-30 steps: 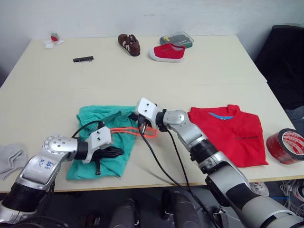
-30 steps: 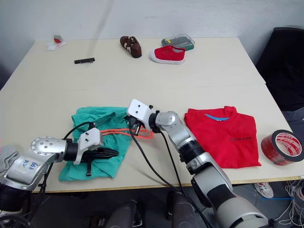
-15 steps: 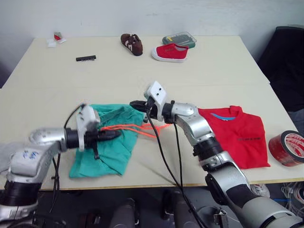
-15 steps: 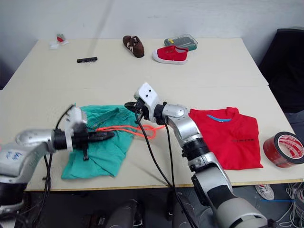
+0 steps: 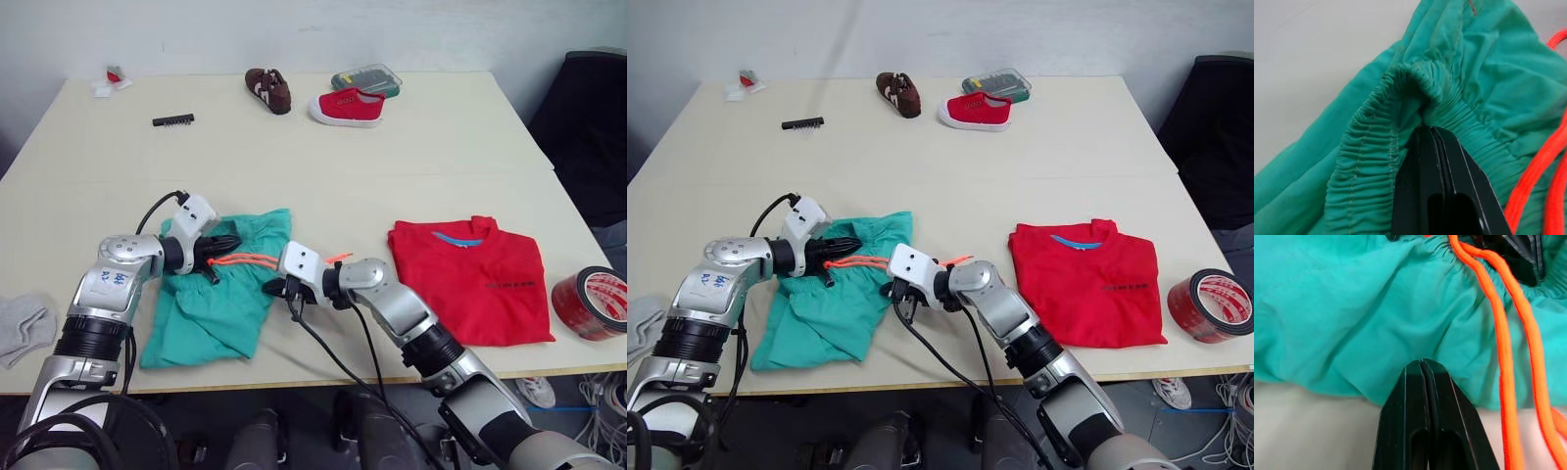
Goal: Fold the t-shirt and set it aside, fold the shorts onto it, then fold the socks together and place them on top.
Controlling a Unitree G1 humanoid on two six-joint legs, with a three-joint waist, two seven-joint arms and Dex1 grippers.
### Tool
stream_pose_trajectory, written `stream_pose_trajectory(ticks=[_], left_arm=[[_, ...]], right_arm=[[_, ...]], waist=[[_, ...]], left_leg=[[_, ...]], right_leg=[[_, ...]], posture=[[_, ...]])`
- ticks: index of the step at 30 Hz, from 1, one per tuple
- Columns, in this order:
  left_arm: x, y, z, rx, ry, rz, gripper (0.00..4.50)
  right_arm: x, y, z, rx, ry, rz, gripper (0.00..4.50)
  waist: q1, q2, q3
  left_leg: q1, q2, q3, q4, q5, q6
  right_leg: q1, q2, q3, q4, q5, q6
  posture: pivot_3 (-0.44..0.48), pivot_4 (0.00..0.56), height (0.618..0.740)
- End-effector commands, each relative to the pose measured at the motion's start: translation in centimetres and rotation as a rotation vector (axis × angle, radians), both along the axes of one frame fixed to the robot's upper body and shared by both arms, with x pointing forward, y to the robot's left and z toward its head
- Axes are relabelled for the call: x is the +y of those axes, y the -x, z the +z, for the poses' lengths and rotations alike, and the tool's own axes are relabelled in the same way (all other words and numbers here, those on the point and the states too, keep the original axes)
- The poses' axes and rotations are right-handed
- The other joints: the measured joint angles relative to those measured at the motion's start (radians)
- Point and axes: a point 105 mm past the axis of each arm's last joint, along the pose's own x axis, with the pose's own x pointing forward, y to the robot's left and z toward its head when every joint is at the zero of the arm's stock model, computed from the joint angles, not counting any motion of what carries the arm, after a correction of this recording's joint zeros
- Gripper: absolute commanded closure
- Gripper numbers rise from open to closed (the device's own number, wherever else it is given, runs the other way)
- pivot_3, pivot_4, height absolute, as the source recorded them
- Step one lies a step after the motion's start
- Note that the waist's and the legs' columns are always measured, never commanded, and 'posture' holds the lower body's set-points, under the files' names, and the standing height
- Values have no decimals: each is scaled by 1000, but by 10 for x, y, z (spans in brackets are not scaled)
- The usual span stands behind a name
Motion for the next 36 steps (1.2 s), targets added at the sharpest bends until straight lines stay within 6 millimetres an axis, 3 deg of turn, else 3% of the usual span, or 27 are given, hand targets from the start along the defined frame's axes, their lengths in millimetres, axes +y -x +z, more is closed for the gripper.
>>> stream_pose_trajectory(ticks=[1,3,6,8,10,15,17,23,29,33,36], left_arm=[[18,14,42,-82,129,-59,4323],[20,31,65,-106,207,-133,3956],[30,64,85,-55,274,-208,2995],[41,95,90,53,300,-260,2360],[47,118,89,126,292,-271,1726],[51,147,81,181,205,-259,119],[52,151,81,170,184,-246,0],[56,149,84,113,141,-201,0],[57,146,88,79,131,-188,0],[58,143,89,63,126,-183,0],[58,140,90,55,128,-181,0]], right_arm=[[-19,6,13,128,-103,-31,4489],[-33,7,25,231,-173,-73,4500],[-55,11,36,368,-205,-106,3850],[-63,18,35,511,-220,-120,3184],[-60,20,30,625,-238,-138,2465],[-36,12,22,775,-278,-178,681],[-25,8,17,820,-284,-191,17],[12,-11,-4,877,-234,-289,17],[44,-11,4,896,-272,-239,17],[50,-11,6,881,-281,-229,934],[49,-11,5,857,-269,-233,1986]], waist=[[1,0,0],[-3,0,0],[-4,0,0],[-4,0,0],[-10,0,1],[-1,1,1],[0,1,1],[-9,0,0],[-29,0,0],[-30,0,0],[-29,0,0]], left_leg=[[0,0,0,0,0,0],[-1,0,-1,0,0,0],[-1,1,-2,0,0,0],[0,1,-2,-1,0,0],[0,1,-2,-1,0,-1],[1,1,-3,-2,-1,-3],[1,1,-3,-2,-1,-4],[2,1,-4,-2,-1,-5],[5,2,-3,-5,0,-8],[5,2,-3,-5,1,-8],[4,2,-2,-7,1,-9]], right_leg=[[0,0,0,0,0,0],[0,0,0,0,0,0],[0,0,0,-1,0,0],[0,0,0,-1,0,0],[0,0,0,-1,0,-1],[-1,0,0,-2,-2,-4],[-2,0,0,-1,-2,-5],[-2,0,0,0,-3,-6],[-3,0,1,5,-5,-11],[-4,0,1,5,-6,-11],[-5,0,1,5,-6,-12]], posture=[[0,150,740],[0,150,740],[0,150,740],[0,150,740],[0,150,740],[0,150,740],[0,150,740],[0,150,740],[0,150,740],[0,150,740],[0,150,740]])
